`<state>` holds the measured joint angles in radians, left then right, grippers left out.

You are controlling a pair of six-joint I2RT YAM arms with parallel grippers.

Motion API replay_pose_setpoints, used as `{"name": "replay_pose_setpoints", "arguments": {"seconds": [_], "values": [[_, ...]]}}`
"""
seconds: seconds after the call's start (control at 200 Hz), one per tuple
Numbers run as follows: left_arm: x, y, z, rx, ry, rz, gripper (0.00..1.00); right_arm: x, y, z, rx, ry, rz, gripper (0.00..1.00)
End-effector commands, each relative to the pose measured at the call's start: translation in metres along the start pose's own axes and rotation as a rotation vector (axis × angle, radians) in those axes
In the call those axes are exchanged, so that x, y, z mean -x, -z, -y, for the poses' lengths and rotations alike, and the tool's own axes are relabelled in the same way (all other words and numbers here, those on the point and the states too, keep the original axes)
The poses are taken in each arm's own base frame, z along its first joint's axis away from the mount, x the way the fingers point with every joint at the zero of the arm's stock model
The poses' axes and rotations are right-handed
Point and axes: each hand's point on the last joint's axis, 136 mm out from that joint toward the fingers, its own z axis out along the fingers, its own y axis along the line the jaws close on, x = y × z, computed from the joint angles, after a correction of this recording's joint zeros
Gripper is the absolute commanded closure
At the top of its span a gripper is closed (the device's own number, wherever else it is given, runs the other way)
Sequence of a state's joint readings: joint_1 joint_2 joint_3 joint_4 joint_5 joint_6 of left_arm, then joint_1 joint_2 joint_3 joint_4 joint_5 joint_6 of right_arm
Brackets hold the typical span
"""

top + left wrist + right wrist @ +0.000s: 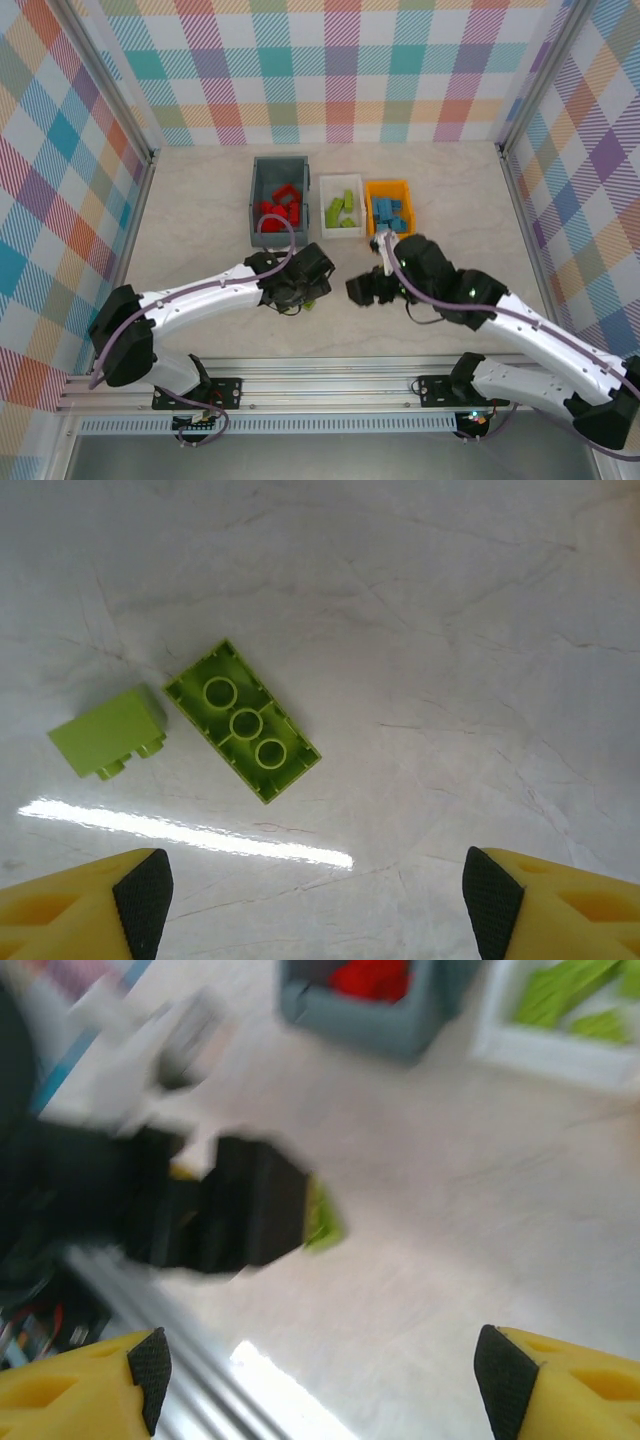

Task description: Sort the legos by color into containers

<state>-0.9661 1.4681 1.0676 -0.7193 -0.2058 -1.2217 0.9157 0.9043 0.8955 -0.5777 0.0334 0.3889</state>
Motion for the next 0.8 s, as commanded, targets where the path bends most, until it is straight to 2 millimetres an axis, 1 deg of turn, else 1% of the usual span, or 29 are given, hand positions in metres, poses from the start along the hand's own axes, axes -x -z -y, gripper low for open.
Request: {"name": "replay_pose_setpoints", "arguments": {"seconds": [0.0,0.065,0.12,0.155,0.315,0.44,0.585,0.655,0.795], "values": [[-0.005,-0.021,0.005,-0.006,0.169,-0.019,0.22,-0.009,0.012,-0.039,0.201,0.003,0.031,0.17],[-0.005,-0.031,0.006,0.006,0.193,-0.013,0.22,-0.016,0.018,-0.049,0.247,0.019,0.034,0.17],[-0.005,-0.039,0.005,0.03,0.211,-0.004,0.21,-0.018,0.023,-0.051,0.247,0.03,0.041,0.17],[-0.005,-0.043,0.005,0.039,0.217,0.0,0.21,-0.018,0.027,-0.05,0.241,0.033,0.047,0.17],[-0.006,-0.058,-0.009,0.103,0.274,0.017,0.21,-0.01,0.039,-0.049,0.222,0.043,0.076,0.17],[-0.004,-0.062,-0.016,0.136,0.288,0.036,0.23,-0.008,0.036,-0.048,0.204,0.042,0.067,0.17],[-0.002,-0.072,-0.02,0.158,0.279,0.04,0.32,-0.009,0.028,-0.049,0.206,0.025,0.057,0.17],[-0.005,-0.078,-0.022,0.173,0.274,0.027,0.36,-0.009,0.027,-0.049,0.205,0.016,0.058,0.17],[-0.008,-0.085,-0.024,0.189,0.265,0.012,0.38,-0.011,0.024,-0.044,0.187,0.006,0.053,0.18]]}}
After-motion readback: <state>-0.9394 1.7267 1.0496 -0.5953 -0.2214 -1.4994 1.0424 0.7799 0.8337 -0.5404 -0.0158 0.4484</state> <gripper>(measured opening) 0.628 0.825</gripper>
